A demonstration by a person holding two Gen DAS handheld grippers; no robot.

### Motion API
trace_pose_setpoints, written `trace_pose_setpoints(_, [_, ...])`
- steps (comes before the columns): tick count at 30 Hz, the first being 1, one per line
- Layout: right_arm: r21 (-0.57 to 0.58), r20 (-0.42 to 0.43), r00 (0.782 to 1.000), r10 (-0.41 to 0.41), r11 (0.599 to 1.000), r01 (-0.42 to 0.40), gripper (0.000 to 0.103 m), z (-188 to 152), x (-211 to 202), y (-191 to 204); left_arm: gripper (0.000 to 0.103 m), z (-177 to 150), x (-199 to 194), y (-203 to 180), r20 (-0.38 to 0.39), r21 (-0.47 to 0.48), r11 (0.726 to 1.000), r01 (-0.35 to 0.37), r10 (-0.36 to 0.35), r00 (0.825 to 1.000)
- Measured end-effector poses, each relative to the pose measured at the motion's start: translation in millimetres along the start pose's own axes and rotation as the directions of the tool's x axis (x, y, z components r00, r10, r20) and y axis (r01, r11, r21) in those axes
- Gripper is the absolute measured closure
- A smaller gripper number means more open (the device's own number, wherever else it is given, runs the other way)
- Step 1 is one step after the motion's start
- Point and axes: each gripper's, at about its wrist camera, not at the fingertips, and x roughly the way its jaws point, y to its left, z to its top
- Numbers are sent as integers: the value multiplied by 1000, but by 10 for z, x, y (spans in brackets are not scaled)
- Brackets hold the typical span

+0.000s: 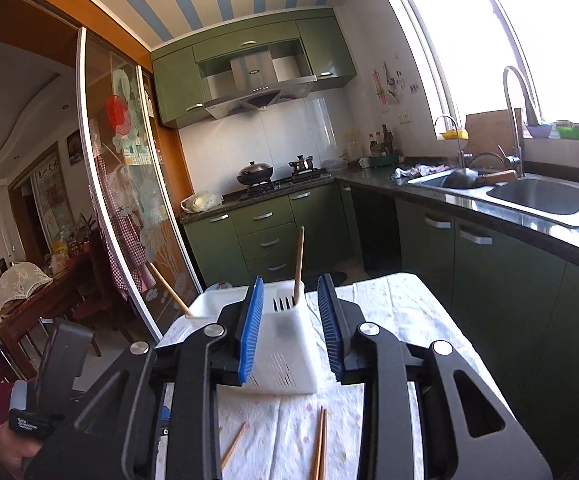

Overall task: Organize utensils
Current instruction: 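Carry the chopstick in the right tool over the caddy and open it, then close the left tool on a wooden chopstick while the right tool grasps another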

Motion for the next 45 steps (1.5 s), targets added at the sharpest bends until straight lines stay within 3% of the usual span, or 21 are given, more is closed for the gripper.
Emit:
trace_pose_setpoints(7, [108, -81, 997, -2, 994, 11, 72, -320, -178, -379, 67, -205, 306, -42, -112, 17, 998, -64, 66, 991])
trace_pose_setpoints(11, [115, -107, 994, 14, 993, -2, 72, -409, -171, -396, 76, -281, 403, -92, -150, 38, 996, -87, 92, 984])
trace_pose_setpoints(17, [109, -135, 990, 35, 994, -20, 68, -426, -110, -316, 87, -306, 488, -75, -178, 45, 992, -116, 122, 976])
trace_pose_setpoints(22, [67, -195, 981, 10, 998, 3, 66, -444, 8, -233, 87, -312, 514, -95, -174, 60, 989, -133, 141, 975])
trace_pose_setpoints(26, [0, -331, 943, -41, 999, 43, 66, -549, 315, -211, 88, -319, 531, -140, -159, 80, 987, -141, 153, 975])
trace_pose_setpoints(33, [-79, -542, 834, -107, 994, 76, 75, -1027, 879, -297, 87, -288, 524, -65, -153, 69, 990, -126, 135, 979])
trace_pose_setpoints(35, [-74, -574, 812, -102, 995, 73, 75, -1107, 986, -334, 87, -282, 524, -55, -153, 75, 990, -124, 134, 979])
trace_pose_setpoints(41, [-135, -608, 779, -151, 987, 85, 75, -1209, 1154, -314, 87, -306, 519, -74, -141, 90, 988, -125, 137, 980])
trace_pose_setpoints(45, [-169, -605, 776, -180, 981, 95, 75, -1254, 1190, -260, 87, -308, 519, -77, -140, 92, 988, -121, 133, 981])
